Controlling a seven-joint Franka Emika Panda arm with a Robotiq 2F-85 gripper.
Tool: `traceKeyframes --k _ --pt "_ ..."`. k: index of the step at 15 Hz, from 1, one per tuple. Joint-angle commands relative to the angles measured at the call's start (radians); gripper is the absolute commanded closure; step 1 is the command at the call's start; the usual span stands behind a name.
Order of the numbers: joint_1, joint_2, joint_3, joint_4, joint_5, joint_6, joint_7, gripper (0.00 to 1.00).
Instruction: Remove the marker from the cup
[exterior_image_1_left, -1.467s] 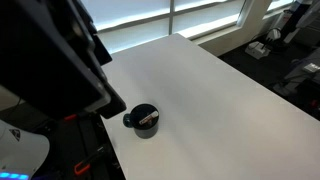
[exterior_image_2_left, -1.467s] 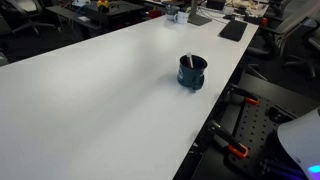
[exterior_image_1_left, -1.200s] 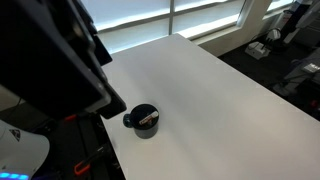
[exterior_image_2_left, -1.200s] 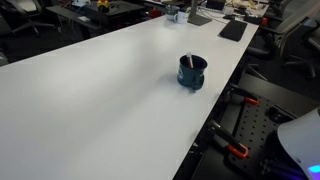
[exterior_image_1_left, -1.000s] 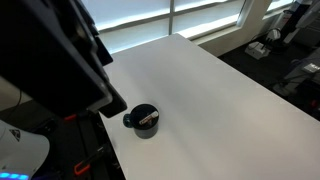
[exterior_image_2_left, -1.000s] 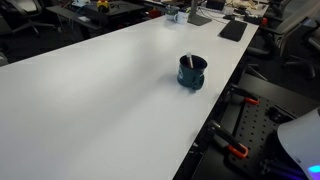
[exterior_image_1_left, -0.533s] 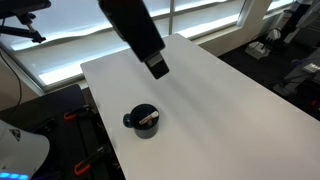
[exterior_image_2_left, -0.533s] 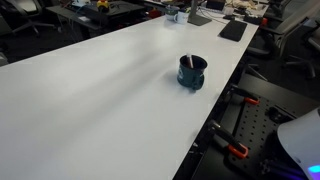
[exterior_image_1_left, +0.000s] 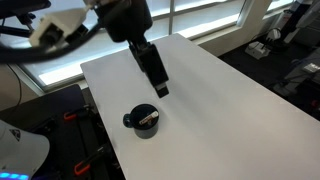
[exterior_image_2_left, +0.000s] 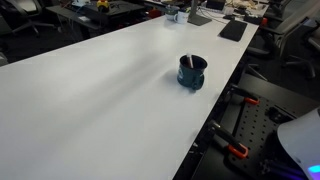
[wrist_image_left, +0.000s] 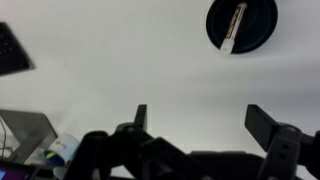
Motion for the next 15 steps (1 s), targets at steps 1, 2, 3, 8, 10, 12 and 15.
traceKeyframes --k 1,2,3,8,10,12,15 --pt "0.05 0.069 -0.047 0.002 0.077 -0.106 0.0 0.0" --pt "0.064 0.083 -0.063 0.002 0.1 -0.118 -0.011 0.0" --pt "0.077 0.093 -0.079 0.002 0.123 -0.124 -0.02 0.0" --pt "0.124 0.13 -0.131 0.004 0.22 -0.06 -0.03 0.0" --pt "0.112 0.124 -0.122 0.006 0.192 -0.075 -0.02 0.0" --pt "0.116 0.129 -0.122 0.008 0.193 -0.062 -0.02 0.0" --pt "0.11 0.153 -0.111 0.008 0.175 -0.03 -0.003 0.0"
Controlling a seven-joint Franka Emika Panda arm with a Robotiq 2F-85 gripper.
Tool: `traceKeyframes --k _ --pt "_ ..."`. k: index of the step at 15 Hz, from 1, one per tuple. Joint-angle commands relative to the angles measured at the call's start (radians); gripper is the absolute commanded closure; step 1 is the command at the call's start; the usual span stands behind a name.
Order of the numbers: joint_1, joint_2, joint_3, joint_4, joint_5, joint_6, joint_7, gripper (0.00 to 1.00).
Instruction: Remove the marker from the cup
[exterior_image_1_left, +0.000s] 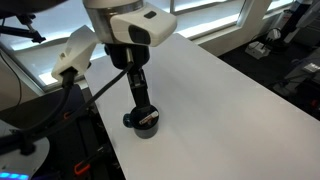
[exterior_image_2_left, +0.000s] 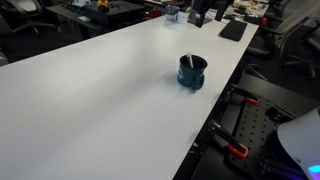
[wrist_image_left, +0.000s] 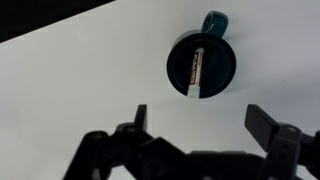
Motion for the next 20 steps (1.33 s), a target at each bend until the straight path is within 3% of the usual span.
traceKeyframes --k 1,6,10,11,13,14,18,19,20 --pt "-0.004 0.047 0.011 0.001 -0.023 0.045 0.021 0.0" --pt "0.002 0.16 0.008 0.001 -0.02 0.168 0.029 0.0" --pt "0.014 0.248 -0.001 0.001 -0.009 0.251 0.014 0.17" --pt "0.017 0.269 -0.003 0.001 -0.009 0.269 0.009 0.27" --pt "0.022 0.304 -0.008 0.001 -0.006 0.298 -0.001 0.25" --pt "0.025 0.321 -0.011 0.002 -0.006 0.311 -0.007 0.31" --pt "0.058 0.374 -0.032 0.004 0.089 0.375 -0.119 0.22" --pt "0.066 0.383 -0.033 0.004 0.127 0.388 -0.158 0.23" --pt "0.072 0.391 -0.033 0.004 0.167 0.399 -0.199 0.32"
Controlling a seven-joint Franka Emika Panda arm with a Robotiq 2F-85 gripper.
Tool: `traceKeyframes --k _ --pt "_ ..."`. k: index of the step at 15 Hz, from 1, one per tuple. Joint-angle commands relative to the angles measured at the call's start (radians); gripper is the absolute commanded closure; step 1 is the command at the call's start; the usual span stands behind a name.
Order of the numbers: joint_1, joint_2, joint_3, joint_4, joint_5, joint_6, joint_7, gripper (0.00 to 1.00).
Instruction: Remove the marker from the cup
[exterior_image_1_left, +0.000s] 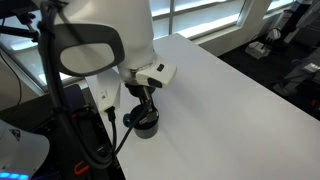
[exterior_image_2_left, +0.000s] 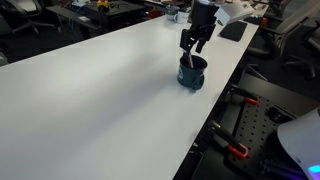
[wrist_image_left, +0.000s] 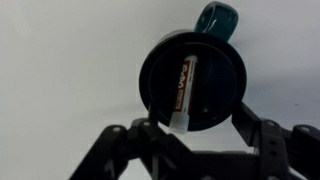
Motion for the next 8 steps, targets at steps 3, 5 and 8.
traceKeyframes --k 3,5,8 --pt "0.044 0.037 -0.015 0.001 0.189 0.058 -0.199 0.4" --pt "0.046 0.039 -0.014 0.003 0.235 0.054 -0.251 0.41" --pt "0.043 0.04 -0.018 0.003 0.264 0.05 -0.292 0.38"
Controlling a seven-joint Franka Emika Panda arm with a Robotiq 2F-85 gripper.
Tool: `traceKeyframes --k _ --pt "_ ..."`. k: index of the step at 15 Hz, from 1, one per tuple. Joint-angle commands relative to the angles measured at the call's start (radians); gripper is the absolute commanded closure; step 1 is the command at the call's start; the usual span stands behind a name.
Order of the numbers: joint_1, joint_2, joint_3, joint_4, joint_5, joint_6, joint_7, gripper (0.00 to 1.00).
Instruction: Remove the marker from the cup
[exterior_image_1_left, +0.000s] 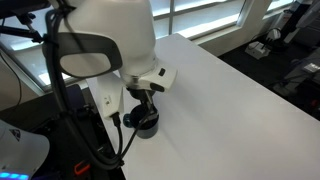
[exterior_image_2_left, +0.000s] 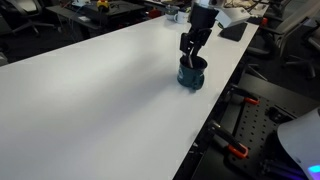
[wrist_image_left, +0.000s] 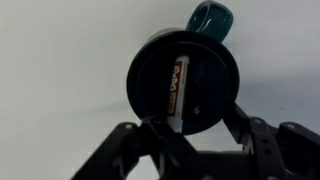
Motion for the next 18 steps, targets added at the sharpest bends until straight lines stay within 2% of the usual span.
traceKeyframes --k 1,7,8,9,12,13,16,17,18 --pt "0.012 0.006 -0.015 0.0 0.044 0.019 -0.06 0.37" --pt "0.0 0.05 -0.033 0.0 0.007 0.051 -0.043 0.42" --pt "-0.003 0.061 -0.035 0.0 0.002 0.061 -0.041 0.45" --pt "-0.005 0.071 -0.037 0.0 -0.004 0.07 -0.038 0.53" --pt "-0.012 0.109 -0.039 0.0 -0.006 0.114 -0.05 0.54" --pt "-0.014 0.128 -0.044 0.0 -0.017 0.135 -0.053 0.69" --pt "-0.014 0.162 -0.061 0.0 -0.052 0.172 -0.055 0.94" --pt "-0.014 0.17 -0.065 0.0 -0.062 0.179 -0.057 0.99" --pt "-0.015 0.167 -0.065 0.001 -0.067 0.184 -0.061 0.98"
